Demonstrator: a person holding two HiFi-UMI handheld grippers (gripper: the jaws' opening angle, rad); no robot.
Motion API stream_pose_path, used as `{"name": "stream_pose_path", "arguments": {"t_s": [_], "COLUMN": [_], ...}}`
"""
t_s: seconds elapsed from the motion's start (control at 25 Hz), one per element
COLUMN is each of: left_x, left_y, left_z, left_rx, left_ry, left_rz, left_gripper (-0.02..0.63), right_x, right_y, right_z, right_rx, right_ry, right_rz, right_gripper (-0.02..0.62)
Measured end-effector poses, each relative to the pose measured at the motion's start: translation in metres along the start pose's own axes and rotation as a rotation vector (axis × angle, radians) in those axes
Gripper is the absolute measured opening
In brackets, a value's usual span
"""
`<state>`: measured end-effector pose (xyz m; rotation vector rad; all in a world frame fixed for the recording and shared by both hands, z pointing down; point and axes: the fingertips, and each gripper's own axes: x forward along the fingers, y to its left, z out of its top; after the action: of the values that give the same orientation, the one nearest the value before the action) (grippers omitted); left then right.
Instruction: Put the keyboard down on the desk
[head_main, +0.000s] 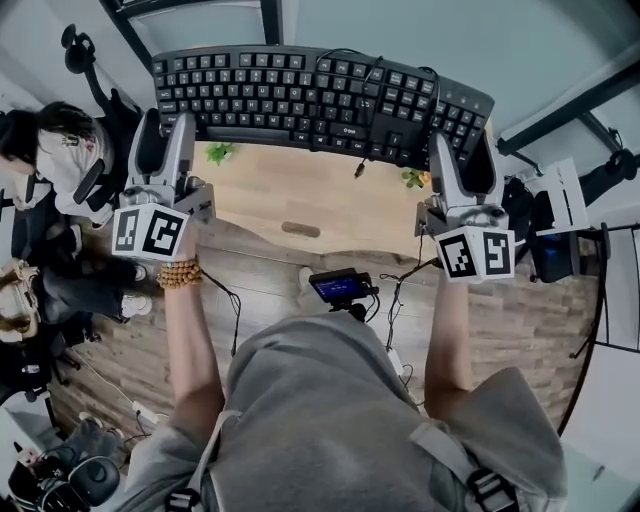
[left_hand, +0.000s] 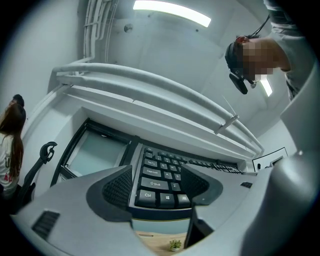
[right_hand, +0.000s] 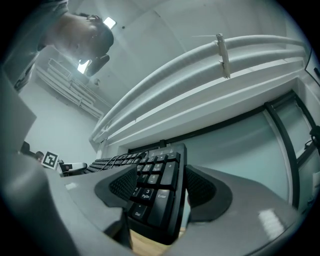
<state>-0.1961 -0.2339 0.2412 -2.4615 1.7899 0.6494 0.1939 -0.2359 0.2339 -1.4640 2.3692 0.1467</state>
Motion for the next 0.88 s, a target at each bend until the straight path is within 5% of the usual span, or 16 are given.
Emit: {"name": "stream_pose_path", "arguments": {"t_s": [0.28,0.88], "left_x": [0.044,0.05], "left_y": [0.026,0.05], "left_z": [-0.032,-0.102], "left_rx": [-0.002,-0.034], "left_ry": [0.046,0.169], "left_rz": [0.033,0.076], "left_gripper": [0.299,0.296], "right_x": [0.048,0.053], "right_y": [-0.03,-0.051], "right_z": [-0.037,-0.105], "right_rx": [0.028,0.092], "right_ry": [0.051,0.168], "right_rz": [0.003,-0.028], "right_gripper": [0.305,0.301]}}
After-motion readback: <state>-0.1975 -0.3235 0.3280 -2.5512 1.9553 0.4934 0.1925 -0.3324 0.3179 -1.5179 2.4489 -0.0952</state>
